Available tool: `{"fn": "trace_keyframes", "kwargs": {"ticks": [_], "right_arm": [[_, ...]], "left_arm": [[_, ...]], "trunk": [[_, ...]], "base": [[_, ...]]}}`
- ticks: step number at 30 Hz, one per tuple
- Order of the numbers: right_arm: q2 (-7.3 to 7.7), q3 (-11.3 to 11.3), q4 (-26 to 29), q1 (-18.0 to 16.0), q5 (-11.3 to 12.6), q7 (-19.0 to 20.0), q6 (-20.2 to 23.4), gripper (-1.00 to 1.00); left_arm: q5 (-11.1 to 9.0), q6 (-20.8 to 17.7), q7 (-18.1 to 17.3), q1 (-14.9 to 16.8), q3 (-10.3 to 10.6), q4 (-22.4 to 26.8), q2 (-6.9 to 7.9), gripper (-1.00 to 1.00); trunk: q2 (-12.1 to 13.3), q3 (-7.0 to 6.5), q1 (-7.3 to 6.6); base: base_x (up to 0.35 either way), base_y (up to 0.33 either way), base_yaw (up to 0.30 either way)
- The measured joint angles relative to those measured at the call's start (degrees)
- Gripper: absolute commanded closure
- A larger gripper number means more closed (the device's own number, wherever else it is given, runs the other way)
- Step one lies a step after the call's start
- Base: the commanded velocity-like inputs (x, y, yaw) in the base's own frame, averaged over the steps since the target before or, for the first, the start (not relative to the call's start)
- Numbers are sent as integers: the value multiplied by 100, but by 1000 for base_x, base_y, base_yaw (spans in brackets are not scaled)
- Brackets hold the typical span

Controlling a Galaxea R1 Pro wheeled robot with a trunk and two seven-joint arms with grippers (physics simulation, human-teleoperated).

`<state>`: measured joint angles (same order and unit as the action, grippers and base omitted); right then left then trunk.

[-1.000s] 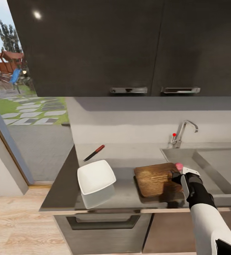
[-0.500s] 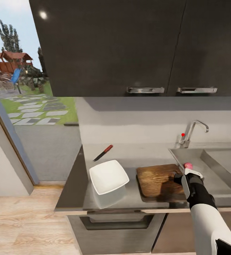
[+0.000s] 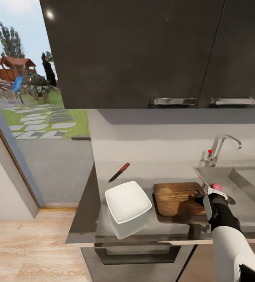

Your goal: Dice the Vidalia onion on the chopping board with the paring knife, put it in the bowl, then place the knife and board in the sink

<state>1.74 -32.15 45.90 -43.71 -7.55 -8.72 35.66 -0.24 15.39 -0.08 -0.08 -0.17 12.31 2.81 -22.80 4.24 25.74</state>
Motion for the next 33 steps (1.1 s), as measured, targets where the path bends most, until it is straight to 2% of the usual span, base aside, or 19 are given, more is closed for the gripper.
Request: {"fn": "trace_keyframes", "kwargs": {"ticks": [6,13,33], "right_arm": [[-1,-6,1,0,-15,-40,2,100],[-11,-4,1,0,-4,-426,-10,100],[-22,-3,1,0,12,-452,-5,100]], "left_arm": [[0,0,0,0,0,0,2,-100],[0,0,0,0,0,0,2,-100],[0,0,0,0,0,-5,4,-100]], "trunk": [[0,0,0],[0,0,0],[0,0,0]], "base": [[9,7,0],[0,0,0],[0,0,0]]}}
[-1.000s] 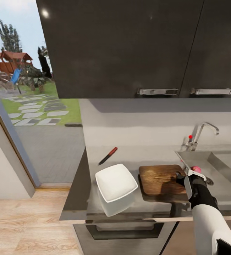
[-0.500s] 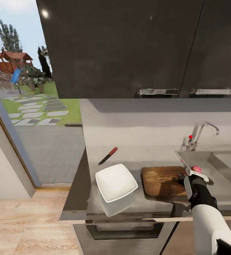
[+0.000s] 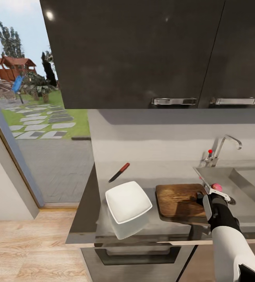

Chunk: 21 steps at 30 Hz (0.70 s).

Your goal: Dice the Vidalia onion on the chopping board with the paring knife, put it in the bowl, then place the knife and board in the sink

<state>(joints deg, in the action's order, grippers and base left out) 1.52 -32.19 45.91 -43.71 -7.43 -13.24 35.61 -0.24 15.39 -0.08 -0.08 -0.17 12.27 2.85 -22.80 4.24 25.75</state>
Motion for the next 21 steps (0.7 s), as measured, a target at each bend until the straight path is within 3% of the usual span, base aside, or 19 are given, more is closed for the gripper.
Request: {"fn": "trace_keyframes", "kwargs": {"ticks": [3,4,21], "right_arm": [[0,0,0,0,1,0,1,100],[0,2,0,0,1,0,1,-100],[-8,10,6,0,54,3,-1,-100]], "left_arm": [[0,0,0,0,0,0,1,-100],[0,0,0,0,0,1,0,-100],[0,0,0,0,0,-3,3,-100]], "trunk": [[0,0,0],[0,0,0],[0,0,0]], "base": [[0,0,0],[0,0,0],[0,0,0]]}}
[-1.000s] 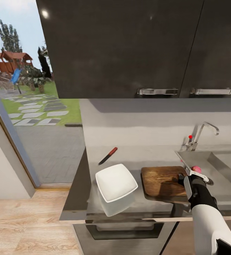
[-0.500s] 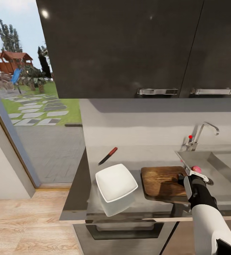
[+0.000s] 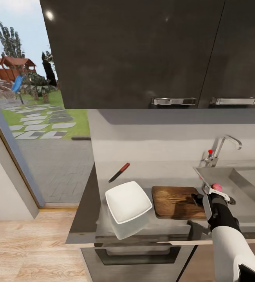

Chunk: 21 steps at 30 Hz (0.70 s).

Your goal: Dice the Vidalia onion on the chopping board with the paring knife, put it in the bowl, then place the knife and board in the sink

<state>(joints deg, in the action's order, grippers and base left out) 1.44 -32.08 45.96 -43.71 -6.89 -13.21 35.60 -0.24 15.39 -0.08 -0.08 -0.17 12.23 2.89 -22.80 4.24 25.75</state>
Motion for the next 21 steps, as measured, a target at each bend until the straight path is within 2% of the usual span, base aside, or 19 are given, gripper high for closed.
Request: {"fn": "trace_keyframes", "kwargs": {"ticks": [4,7,9,12,17,21], "right_arm": [[4,6,33,0,57,17,-3,-100],[10,34,325,-1,77,63,-1,-100],[10,72,867,-1,82,312,34,-100],[3,101,1218,-1,80,724,69,-100],[21,143,1402,0,56,1373,130,-100],[32,197,1455,0,6,1732,147,-100]], "left_arm": [[0,0,0,0,0,-1,1,-100],[0,0,0,0,0,-1,-2,-100],[0,0,0,0,0,-1,-1,-100],[0,0,0,0,0,-1,-2,-100],[0,0,0,0,0,5,-7,-100],[0,0,0,0,0,5,-7,-100]], "trunk": [[0,0,0],[-1,0,0],[-1,0,0],[-1,0,0],[0,0,0],[0,0,0]], "base": [[0,0,0],[0,0,0],[0,0,0],[0,0,0],[0,0,0],[0,0,0]]}}
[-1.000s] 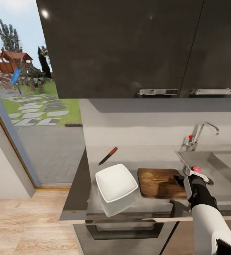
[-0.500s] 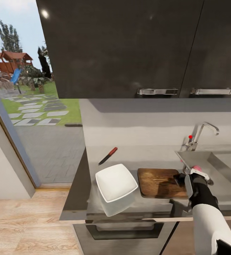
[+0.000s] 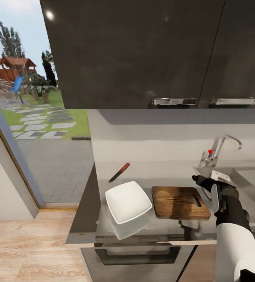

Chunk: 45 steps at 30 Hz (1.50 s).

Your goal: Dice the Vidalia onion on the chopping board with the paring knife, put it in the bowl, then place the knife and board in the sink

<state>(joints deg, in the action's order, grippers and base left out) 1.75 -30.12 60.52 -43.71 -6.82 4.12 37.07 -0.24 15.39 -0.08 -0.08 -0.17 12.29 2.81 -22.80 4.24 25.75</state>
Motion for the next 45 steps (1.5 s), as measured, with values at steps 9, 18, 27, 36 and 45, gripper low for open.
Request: {"fn": "trace_keyframes", "kwargs": {"ticks": [9,18,27,36,45], "right_arm": [[4,31,22,11,-640,850,-33,-100],[-4,27,23,18,-1287,1752,-40,-100],[-5,28,22,19,-1362,1849,-42,-100],[-5,31,22,19,-1366,1855,-42,-100],[21,24,23,18,-1376,1854,-40,-100]], "left_arm": [[0,0,0,0,0,-3,0,-100],[0,0,0,0,0,-5,0,-100],[-6,1,0,0,0,-2,0,-100],[-5,1,0,0,0,-5,0,-100],[5,0,0,0,0,2,0,-100]], "trunk": [[0,0,0],[0,0,0],[1,0,0],[1,0,0],[0,0,0]], "base": [[0,0,0],[0,2,0],[0,176,0],[0,273,0],[13,143,0]]}}
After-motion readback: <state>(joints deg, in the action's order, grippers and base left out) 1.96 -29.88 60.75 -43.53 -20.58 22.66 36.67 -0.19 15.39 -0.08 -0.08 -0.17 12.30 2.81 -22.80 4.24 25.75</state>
